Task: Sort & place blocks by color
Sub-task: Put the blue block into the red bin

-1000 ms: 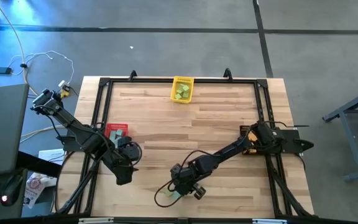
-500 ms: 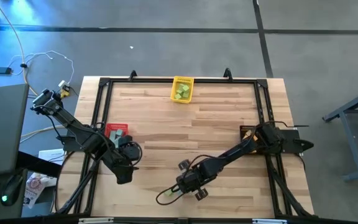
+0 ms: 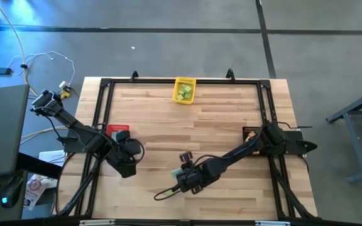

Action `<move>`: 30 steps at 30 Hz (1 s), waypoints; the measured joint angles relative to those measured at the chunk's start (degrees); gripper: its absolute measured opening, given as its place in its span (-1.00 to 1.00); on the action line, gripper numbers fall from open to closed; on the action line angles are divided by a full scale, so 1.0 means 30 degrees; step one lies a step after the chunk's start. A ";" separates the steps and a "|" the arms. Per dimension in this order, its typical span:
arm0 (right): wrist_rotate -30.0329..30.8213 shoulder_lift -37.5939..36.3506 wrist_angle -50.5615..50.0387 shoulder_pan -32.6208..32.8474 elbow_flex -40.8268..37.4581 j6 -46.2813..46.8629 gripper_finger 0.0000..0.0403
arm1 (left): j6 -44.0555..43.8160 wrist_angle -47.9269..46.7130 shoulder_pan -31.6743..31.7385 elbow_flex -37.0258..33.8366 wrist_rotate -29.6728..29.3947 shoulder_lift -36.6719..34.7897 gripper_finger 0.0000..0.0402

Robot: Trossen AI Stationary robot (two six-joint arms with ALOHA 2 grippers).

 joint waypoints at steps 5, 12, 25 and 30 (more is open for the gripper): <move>0.2104 -0.0051 0.0156 -0.0245 0.1080 -0.0446 -0.49 | -0.0860 0.1416 0.0454 -0.1275 -0.0116 -0.0359 0.11; 0.4303 -0.0058 0.1662 -0.0752 0.1661 -0.0897 -0.49 | -0.0966 0.4835 0.1664 -0.3217 0.0376 -0.1236 0.11; 0.6618 -0.0066 0.2867 -0.1612 0.1682 -0.2838 -0.49 | -0.1041 1.2417 0.3428 -0.5760 0.1772 -0.2238 0.11; 0.7318 -0.0066 0.4162 -0.1634 0.1682 -0.4398 -0.49 | -0.1037 1.3065 0.3686 -0.5760 0.1274 -0.2231 0.11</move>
